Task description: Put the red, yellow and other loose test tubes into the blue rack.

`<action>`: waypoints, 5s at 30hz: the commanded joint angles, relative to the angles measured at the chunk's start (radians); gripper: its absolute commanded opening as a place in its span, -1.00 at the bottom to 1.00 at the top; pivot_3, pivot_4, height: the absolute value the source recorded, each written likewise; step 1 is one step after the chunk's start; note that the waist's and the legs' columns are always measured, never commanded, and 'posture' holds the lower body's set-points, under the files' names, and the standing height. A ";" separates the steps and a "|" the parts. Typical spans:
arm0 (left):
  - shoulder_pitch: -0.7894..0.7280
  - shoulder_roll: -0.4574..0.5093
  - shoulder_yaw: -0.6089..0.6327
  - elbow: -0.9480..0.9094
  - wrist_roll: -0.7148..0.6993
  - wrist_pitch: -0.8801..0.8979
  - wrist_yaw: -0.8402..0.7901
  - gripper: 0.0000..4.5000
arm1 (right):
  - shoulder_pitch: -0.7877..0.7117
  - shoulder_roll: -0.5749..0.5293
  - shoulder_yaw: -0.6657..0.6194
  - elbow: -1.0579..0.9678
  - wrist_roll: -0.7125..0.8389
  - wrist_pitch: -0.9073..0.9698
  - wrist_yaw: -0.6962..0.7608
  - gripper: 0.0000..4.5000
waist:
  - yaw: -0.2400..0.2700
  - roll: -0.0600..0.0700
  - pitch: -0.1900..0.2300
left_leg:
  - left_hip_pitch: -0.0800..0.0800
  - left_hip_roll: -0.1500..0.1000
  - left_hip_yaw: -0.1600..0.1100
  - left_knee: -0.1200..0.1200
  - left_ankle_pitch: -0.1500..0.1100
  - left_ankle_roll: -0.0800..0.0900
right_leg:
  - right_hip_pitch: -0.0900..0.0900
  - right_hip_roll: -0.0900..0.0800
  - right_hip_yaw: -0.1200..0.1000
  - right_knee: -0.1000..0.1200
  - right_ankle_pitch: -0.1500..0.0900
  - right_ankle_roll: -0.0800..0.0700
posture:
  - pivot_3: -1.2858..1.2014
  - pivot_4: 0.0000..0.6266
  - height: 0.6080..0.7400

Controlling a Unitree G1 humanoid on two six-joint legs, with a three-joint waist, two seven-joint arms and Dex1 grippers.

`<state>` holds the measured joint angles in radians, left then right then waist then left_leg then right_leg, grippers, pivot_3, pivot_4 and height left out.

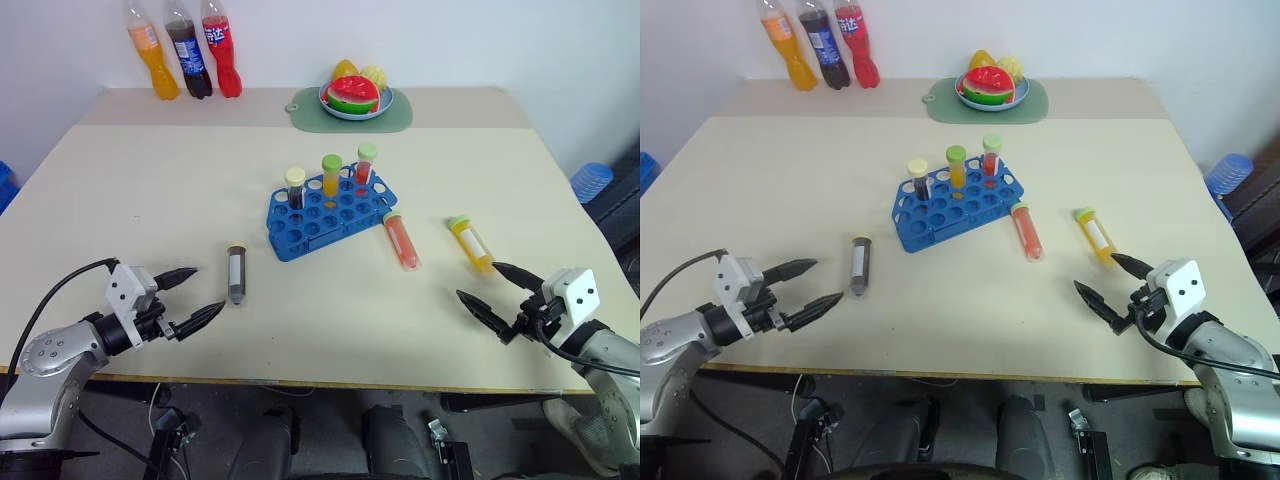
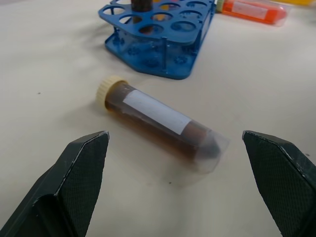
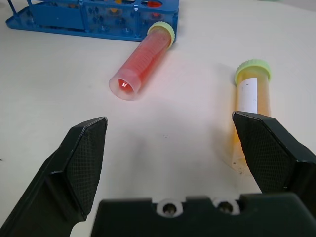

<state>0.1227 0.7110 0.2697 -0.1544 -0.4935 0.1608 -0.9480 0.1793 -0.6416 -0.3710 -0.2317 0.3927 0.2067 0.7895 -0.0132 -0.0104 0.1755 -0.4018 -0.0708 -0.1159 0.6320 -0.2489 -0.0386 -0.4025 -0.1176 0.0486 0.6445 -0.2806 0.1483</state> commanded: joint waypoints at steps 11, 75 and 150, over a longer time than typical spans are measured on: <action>-0.045 0.047 0.010 -0.004 -0.033 0.009 -0.105 1.00 | -0.026 -0.007 -0.045 -0.027 0.048 0.030 -0.030 0.98 | -0.003 0.000 0.000 | 0.001 0.000 0.000 0.000 0.000 0.000 | 0.000 0.000 0.000 0.000 0.000 0.000 | 0.03 -0.52 1.00; -0.102 0.033 -0.125 -0.285 -0.035 0.079 -0.105 1.00 | -1.145 0.101 0.655 0.650 -0.148 0.821 -0.090 0.58 | -0.011 0.001 0.000 | -0.005 -0.001 0.001 0.000 0.000 0.000 | -0.008 0.000 0.000 0.003 0.000 0.000 | 0.03 -0.52 1.00; -0.043 -0.069 -0.124 -0.229 -0.036 0.011 -0.039 1.00 | -1.219 0.568 0.108 1.486 -0.165 -0.816 -0.290 -0.65 | -0.058 0.002 0.001 | 0.003 0.000 0.001 -0.003 0.002 -0.003 | -0.004 0.001 0.001 0.005 0.001 -0.001 | 0.03 -0.52 1.00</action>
<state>0.0737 0.6423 0.1366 -0.3413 -0.5137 0.1709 -0.9921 -1.0198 -0.0639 -0.2546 1.2505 0.2347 -0.5894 0.5142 -0.0707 -0.0084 0.1765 -0.3986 -0.0704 -0.1149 0.6285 -0.2472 -0.0414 -0.4068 -0.1161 0.0492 0.6500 -0.2799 0.1470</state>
